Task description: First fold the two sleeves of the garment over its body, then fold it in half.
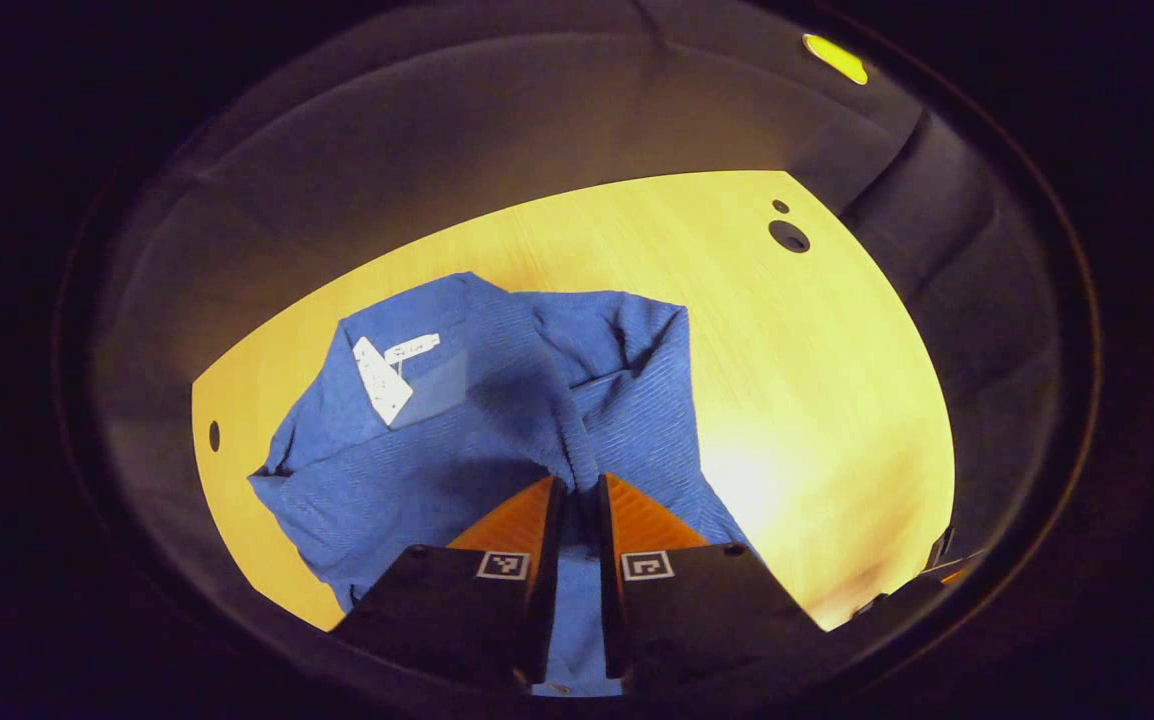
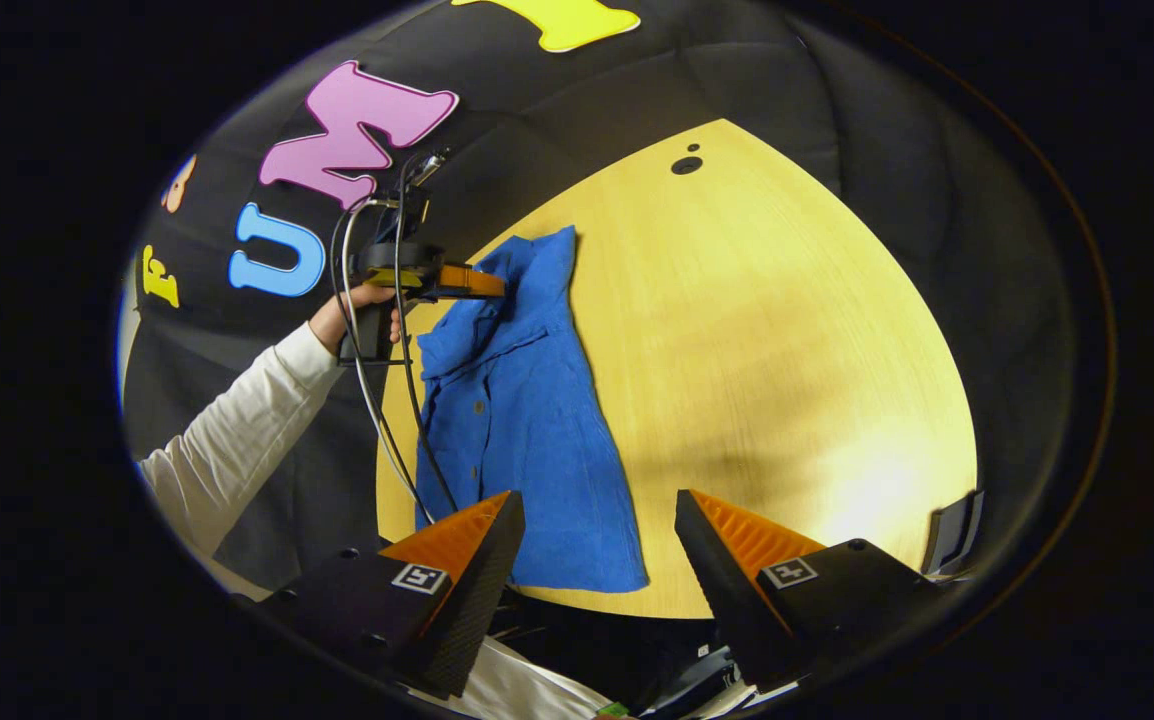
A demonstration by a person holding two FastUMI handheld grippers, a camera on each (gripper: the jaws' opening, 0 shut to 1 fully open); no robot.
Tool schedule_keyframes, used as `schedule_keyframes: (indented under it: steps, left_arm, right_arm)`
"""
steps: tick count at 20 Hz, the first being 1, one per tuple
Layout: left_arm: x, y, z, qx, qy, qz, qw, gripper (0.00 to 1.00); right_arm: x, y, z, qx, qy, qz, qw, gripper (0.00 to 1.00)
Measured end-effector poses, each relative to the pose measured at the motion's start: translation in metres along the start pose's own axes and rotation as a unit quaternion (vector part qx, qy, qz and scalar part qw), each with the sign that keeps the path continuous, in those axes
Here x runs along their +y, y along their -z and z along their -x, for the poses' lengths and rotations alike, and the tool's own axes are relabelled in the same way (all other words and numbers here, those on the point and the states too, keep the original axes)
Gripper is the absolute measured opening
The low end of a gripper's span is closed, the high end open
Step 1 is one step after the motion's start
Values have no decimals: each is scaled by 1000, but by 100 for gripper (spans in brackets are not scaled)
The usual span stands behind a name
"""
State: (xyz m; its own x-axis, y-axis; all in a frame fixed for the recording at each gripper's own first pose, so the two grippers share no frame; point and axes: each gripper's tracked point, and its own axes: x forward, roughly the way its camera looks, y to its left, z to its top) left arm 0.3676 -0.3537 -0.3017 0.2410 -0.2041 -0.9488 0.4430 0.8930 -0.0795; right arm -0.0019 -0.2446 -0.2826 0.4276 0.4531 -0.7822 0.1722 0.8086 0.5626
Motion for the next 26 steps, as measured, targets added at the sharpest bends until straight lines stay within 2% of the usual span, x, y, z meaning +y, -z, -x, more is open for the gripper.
schedule_keyframes:
  steps: [2, 4, 5, 9, 11, 14, 17, 18, 20, 22, 26]
  left_arm:
    - [-36, -1, 4, -2, 55, 7, 998, 24]
    - [-48, -2, 17, -21, 80, 3, 997, 74]
    - [-51, -4, 28, -35, 86, 2, 996, 85]
    - [-23, 25, 70, -54, 62, 0, 997, 84]
    - [1, 57, 94, -62, 51, -3, 997, 84]
    - [46, 135, 125, -60, 43, 30, 997, 83]
    - [106, 239, 115, -15, -12, 61, 998, 84]
    - [125, 289, 105, 22, -17, 83, 996, 83]
    - [141, 354, 99, 73, -2, 132, 989, 84]
    - [156, 397, 93, 96, 0, 163, 982, 84]
    - [179, 441, 89, 122, -20, 173, 977, 83]
  right_arm:
    - [-2, -6, 0, -2, -2, -9, 1000, 97]
    - [0, -13, -7, -5, -2, -11, 1000, 97]
    - [3, -14, -9, -5, -4, -9, 1000, 97]
    - [23, -9, -25, 5, -10, 7, 1000, 97]
    - [36, -2, -34, 9, -5, 17, 1000, 97]
    - [44, 19, -49, 22, 29, 36, 999, 98]
    - [58, 57, -66, 66, 34, 29, 997, 98]
    - [58, 71, -70, 87, 43, 32, 995, 98]
    - [55, 95, -84, 125, 57, 43, 990, 99]
    - [42, 114, -90, 157, 88, 46, 983, 99]
    - [29, 138, -93, 196, 131, 49, 971, 99]
